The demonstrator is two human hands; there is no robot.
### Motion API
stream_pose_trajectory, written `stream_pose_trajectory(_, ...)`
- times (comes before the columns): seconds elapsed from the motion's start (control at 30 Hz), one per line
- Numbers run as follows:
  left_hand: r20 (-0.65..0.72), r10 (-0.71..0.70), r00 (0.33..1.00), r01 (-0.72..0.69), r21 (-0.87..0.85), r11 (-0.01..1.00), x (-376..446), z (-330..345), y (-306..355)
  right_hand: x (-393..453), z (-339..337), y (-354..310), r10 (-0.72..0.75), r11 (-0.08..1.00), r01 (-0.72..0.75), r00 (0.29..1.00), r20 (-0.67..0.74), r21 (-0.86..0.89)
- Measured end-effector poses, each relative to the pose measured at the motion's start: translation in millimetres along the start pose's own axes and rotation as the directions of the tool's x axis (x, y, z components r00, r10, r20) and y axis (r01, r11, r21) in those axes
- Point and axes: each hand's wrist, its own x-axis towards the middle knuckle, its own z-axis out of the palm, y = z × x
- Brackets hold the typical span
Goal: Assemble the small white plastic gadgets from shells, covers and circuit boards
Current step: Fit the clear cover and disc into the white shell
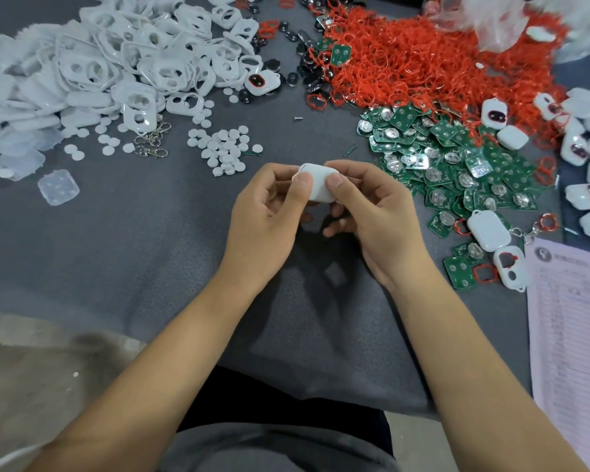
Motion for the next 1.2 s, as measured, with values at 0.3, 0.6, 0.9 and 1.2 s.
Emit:
stream_pose_trajectory(0.3, 0.005, 0.050, 0.999, -0.050, 0.144, 0.988, -2.0, -0.8, 0.9, 1.8, -2.1, -0.3, 0.096, 0.995, -0.095, 0.995, 0.023, -0.010)
stream_pose_trajectory(0.6, 0.146, 0.061, 0.987, -0.098, 0.260, 0.961, -2.0, 0.0, 1.4, 4.1, -4.5, 1.4, 0.133, 0.991, -0.133, 0.991, 0.007, -0.007)
stream_pose_trajectory(0.9, 0.055, 0.036, 0.998, -0.041, 0.099, 0.994, -3.2, 1.0, -0.8, 5.1, -5.2, 3.2, 0.059, 0.998, -0.057, 0.997, 0.054, -0.021)
stream_pose_trajectory(1.2, 0.089, 0.035, 0.995, -0.030, -0.056, 0.998, -4.3, -1.6, -1.9, 3.8, -8.2, 3.2, 0.039, 0.999, -0.037, 0.992, 0.120, -0.014)
